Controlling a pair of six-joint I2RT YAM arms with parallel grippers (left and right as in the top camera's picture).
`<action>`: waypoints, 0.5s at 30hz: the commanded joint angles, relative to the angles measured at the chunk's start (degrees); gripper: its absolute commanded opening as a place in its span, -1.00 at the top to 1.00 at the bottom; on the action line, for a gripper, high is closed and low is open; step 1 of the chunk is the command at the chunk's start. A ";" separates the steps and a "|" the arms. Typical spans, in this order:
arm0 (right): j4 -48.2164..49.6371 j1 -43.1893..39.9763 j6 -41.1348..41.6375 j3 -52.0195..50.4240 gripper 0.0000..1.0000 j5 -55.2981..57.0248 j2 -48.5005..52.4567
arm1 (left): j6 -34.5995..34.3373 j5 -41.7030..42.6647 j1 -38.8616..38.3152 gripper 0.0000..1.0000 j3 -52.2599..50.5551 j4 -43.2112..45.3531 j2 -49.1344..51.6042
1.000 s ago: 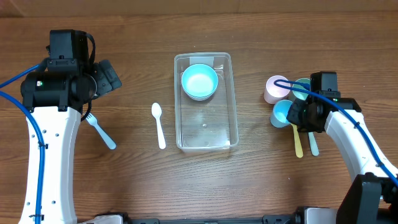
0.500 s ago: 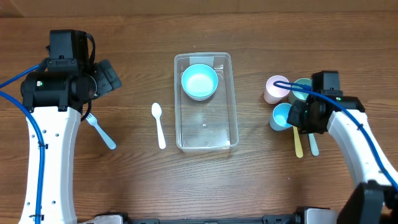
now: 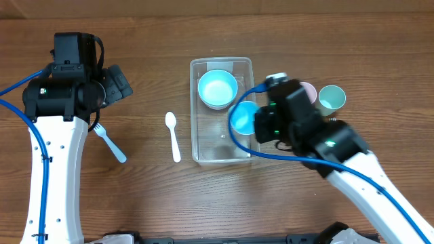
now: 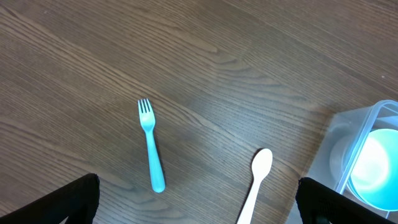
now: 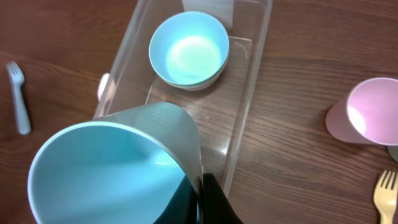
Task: Pack container
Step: 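Carry the blue cup into the container beside the bowls, release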
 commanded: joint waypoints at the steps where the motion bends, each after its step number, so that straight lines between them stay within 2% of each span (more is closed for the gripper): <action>1: 2.64 3.32 1.05 1.33 0.93 6.95 7.28 | -1.03 0.44 0.31 -1.00 0.57 0.07 -0.59; 6: 6.60 3.80 1.09 1.33 0.93 9.53 18.62 | -1.03 0.44 0.31 -1.00 0.57 0.07 -0.59; 9: 7.91 3.80 1.07 1.36 0.92 14.12 18.97 | -1.03 0.44 0.31 -1.00 0.57 0.07 -0.59; 15: 9.66 3.26 2.43 1.33 0.92 14.16 20.68 | -1.03 0.44 0.31 -1.00 0.57 0.07 -0.59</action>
